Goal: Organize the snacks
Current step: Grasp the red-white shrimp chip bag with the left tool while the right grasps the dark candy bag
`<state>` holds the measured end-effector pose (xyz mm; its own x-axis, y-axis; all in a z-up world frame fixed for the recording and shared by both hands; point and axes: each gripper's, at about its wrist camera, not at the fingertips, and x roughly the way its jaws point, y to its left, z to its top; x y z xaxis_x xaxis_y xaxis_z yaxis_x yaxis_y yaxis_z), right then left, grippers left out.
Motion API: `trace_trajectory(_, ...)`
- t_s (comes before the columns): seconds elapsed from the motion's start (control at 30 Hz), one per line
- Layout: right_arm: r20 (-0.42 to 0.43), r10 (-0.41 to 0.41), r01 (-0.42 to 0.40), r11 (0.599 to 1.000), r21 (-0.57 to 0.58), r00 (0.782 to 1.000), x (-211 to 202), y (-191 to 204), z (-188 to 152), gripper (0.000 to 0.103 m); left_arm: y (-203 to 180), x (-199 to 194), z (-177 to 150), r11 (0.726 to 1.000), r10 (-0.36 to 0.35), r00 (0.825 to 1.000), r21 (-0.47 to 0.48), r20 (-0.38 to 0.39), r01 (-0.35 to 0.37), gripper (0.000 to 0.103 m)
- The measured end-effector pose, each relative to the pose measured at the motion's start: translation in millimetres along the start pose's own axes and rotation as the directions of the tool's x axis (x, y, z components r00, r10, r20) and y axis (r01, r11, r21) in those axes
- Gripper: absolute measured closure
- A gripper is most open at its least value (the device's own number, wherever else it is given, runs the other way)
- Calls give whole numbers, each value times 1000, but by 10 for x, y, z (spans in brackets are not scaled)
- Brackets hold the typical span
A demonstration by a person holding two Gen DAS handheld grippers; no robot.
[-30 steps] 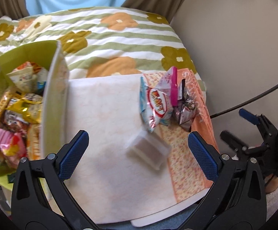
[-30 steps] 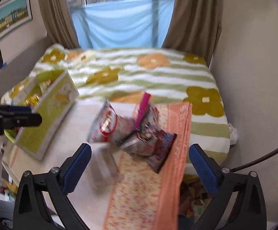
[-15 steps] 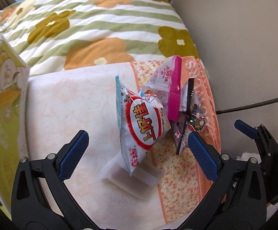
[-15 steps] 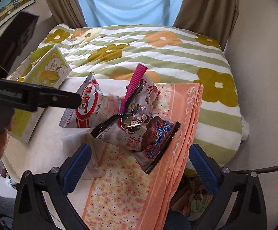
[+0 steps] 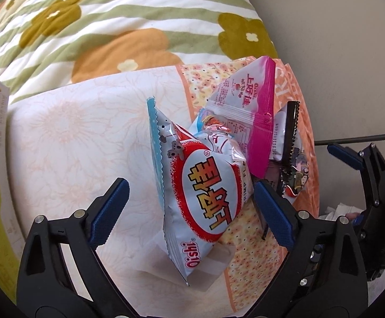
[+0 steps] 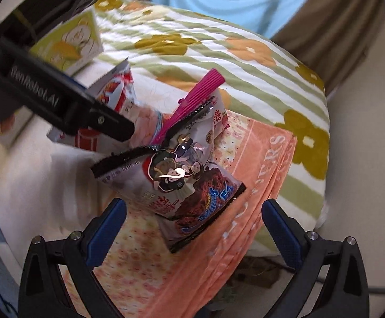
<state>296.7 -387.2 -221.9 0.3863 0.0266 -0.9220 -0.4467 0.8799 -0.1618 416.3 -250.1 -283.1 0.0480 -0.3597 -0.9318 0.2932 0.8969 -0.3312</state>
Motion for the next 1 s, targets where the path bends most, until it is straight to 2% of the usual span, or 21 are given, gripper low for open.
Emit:
trace_trajectory(0.13,-5,4,-5,998,-65,1000,94,-16,29,1,30,60,25,1000,-26,1000,-11,-11,25,13)
trace_trajectory(0.23,-18,8,-9,995,-98,1000,180,-36,37,1,24,79,36,999,-43,999,-8,-11,43,20)
trace_trajectory(0.3,-18,9,-11,993,-119,1000,217,-35,34,1,3,89,36,998,-66,998,-1,-12,66,34)
trace_trajectory(0.37,-18,25,-27,990,-140,1000,256,-38,31,1,-12,104,39,997,-70,997,10,-12,70,39)
trace_trajectory(0.4,-18,28,-30,988,-150,999,275,-28,33,1,-28,99,43,998,-66,998,18,-10,66,45)
trace_trajectory(0.5,-21,48,-51,983,-179,999,353,-24,46,1,-43,58,39,998,-54,999,33,-6,54,54)
trace_trajectory(0.67,-39,78,-84,974,-210,996,494,1,65,1,0,-52,13,999,-34,999,26,12,34,56)
trace_trajectory(0.93,-58,119,-127,978,-164,991,623,-46,85,2,111,-209,-27,1000,-10,999,12,37,10,56)
trace_trajectory(1.0,-61,123,-131,978,-161,991,637,-41,94,17,142,-226,-41,1000,-5,999,5,39,5,56)
